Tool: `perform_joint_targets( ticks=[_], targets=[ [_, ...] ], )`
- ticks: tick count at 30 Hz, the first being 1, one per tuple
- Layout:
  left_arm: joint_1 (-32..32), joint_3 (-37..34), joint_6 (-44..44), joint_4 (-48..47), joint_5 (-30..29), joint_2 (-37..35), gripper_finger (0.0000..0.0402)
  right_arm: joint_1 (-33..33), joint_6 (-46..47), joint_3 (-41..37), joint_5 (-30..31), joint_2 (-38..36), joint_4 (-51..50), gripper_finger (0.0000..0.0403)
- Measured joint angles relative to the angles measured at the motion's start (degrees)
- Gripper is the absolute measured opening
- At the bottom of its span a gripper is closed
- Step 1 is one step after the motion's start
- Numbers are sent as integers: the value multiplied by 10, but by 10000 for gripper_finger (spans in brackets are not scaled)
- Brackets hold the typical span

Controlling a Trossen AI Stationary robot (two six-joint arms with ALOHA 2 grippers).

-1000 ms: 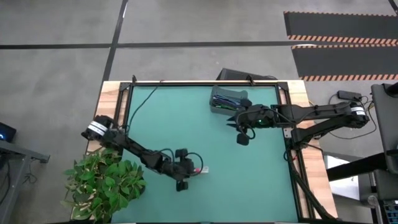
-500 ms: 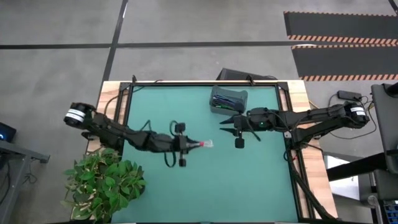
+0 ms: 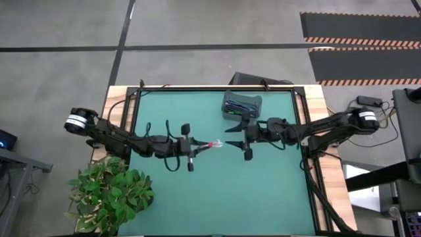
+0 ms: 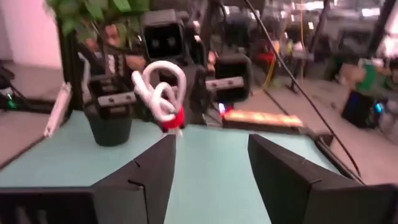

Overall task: Pick and place USB-C Cables
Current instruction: Put the white cable into the black bin

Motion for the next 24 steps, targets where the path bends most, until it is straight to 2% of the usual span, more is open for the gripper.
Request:
perform_joint_targets(
  ticks=[5,13,24],
  targets=[
    [2,0,9,29,0,0,19,0,11,1,-38,72,141,198],
    [6,3,14,79,0,0,18,0,18,15,-57,150,276,199],
    [23,3,10,96,3,2,17,0,21,106,-97,218,289,189]
  ],
)
